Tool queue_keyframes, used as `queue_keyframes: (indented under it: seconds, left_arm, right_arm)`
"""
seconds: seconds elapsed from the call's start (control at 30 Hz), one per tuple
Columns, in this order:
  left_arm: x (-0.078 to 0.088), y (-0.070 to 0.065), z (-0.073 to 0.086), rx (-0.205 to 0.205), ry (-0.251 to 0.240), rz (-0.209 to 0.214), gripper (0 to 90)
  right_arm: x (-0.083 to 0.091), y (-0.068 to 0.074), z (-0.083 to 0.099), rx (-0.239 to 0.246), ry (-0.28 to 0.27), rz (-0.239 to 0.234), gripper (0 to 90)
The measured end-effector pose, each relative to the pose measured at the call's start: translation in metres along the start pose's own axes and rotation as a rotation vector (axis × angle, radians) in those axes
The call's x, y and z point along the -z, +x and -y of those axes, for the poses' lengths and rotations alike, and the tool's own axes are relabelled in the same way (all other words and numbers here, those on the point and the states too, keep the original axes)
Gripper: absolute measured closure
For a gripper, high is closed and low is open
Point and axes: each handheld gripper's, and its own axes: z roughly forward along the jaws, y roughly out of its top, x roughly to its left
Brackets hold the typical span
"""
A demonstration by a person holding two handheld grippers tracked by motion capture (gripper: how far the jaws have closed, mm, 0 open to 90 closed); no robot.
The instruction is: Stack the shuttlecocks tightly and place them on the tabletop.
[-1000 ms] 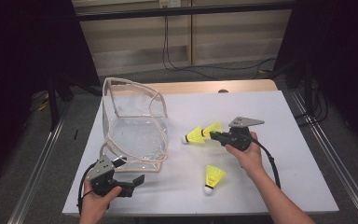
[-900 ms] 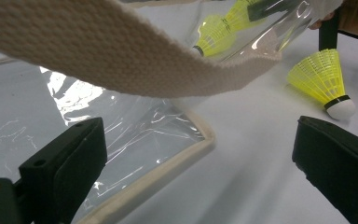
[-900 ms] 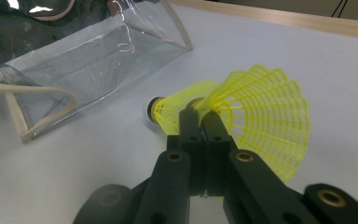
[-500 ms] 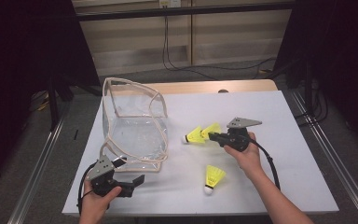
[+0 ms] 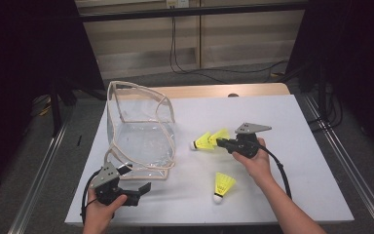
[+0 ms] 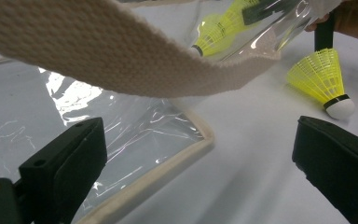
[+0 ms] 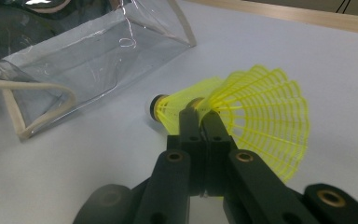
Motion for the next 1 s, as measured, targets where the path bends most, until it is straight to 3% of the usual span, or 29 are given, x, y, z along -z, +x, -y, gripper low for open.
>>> queue_keyframes:
  seconds: [1.0]
  left_arm:
    - [0.0000, 0.0000, -0.0003, -0.006, 0.002, 0.004, 3.2]
  right_arm:
    - [-0.0079, 0.0024, 0.0009, 0.002, 0.007, -0.004, 89.3]
